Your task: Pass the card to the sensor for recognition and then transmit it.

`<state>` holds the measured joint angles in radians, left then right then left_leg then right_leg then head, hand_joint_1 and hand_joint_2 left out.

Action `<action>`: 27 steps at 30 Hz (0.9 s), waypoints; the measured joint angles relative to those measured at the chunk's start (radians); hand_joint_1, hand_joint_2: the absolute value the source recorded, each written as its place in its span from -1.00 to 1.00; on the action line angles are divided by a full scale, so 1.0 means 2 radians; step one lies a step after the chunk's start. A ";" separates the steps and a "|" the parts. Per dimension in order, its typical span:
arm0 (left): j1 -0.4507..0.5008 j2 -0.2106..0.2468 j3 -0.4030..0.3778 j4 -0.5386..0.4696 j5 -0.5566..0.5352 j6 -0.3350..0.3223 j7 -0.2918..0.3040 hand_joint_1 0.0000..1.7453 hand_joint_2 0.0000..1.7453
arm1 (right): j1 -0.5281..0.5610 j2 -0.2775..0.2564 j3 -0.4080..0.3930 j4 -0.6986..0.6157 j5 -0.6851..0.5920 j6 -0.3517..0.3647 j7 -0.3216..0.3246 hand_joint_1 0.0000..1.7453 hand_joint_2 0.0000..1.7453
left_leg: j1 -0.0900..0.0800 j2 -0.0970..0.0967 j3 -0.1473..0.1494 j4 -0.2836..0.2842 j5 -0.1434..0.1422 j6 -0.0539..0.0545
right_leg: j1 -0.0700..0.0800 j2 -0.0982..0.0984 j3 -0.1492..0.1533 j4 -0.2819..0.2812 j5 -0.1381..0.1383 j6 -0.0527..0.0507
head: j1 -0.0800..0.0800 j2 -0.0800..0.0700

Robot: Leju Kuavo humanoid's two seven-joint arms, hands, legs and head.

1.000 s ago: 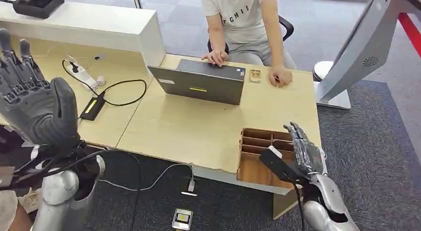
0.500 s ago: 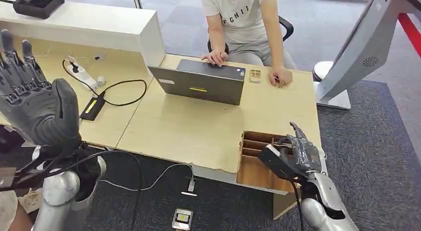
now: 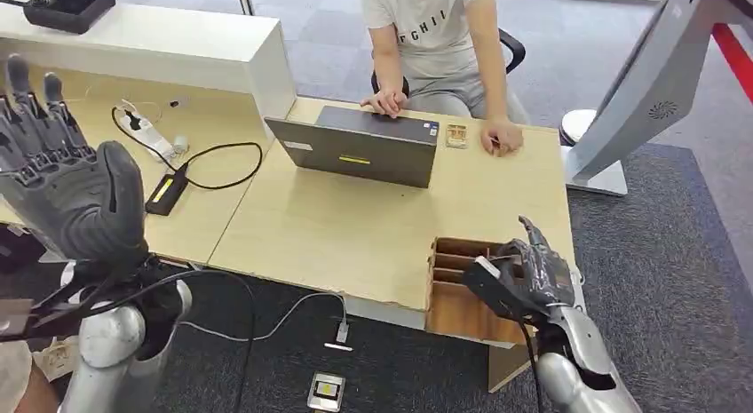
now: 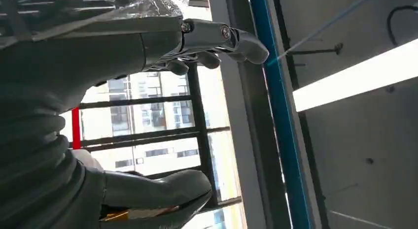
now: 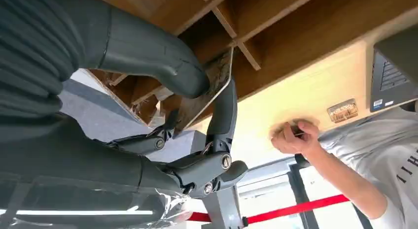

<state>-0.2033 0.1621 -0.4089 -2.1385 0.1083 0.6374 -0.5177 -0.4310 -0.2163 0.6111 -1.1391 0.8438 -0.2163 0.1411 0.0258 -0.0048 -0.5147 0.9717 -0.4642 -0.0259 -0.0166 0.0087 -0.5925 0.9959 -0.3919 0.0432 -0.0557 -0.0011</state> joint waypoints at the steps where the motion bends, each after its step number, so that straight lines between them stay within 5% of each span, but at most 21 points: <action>1: 0.000 0.000 0.000 0.000 0.000 0.000 0.000 -1.00 1.00 | 0.000 0.000 0.000 0.000 0.000 -0.002 0.000 1.00 1.00 | 0.000 0.000 0.000 0.000 0.000 0.000 | 0.000 0.000 0.000 0.000 0.000 0.000 | 0.000 0.000; 6: 0.000 -0.001 0.000 0.000 -0.004 0.003 0.000 -1.00 1.00 | -0.005 -0.002 -0.011 -0.030 0.015 -0.039 0.004 1.00 1.00 | 0.000 0.000 0.000 0.000 0.000 0.000 | 0.000 0.000 0.000 0.000 0.000 0.000 | 0.000 0.000; 19: 0.006 -0.002 0.001 0.000 -0.008 0.008 -0.006 -1.00 1.00 | -0.038 -0.014 -0.040 -0.180 0.040 -0.067 0.006 1.00 1.00 | 0.000 0.000 0.000 0.000 0.000 0.000 | 0.000 0.000 0.000 0.000 0.000 0.000 | 0.000 0.000; 27: 0.002 -0.005 0.000 0.003 0.004 0.004 -0.017 -1.00 1.00 | -0.091 -0.003 -0.033 -0.177 0.002 -0.064 -0.019 1.00 1.00 | 0.000 0.000 0.000 0.000 0.000 0.000 | 0.000 0.000 0.000 0.000 0.000 0.000 | 0.000 0.000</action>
<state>-0.2002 0.1518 -0.4089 -2.1328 0.1167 0.6451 -0.5512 -0.6129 -0.2232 0.5447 -1.4924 0.8484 -0.3452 0.1038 0.0257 -0.0046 -0.5150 0.9718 -0.4637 -0.0259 -0.0167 0.0090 -0.5925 0.9960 -0.3912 0.0431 -0.0553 -0.0011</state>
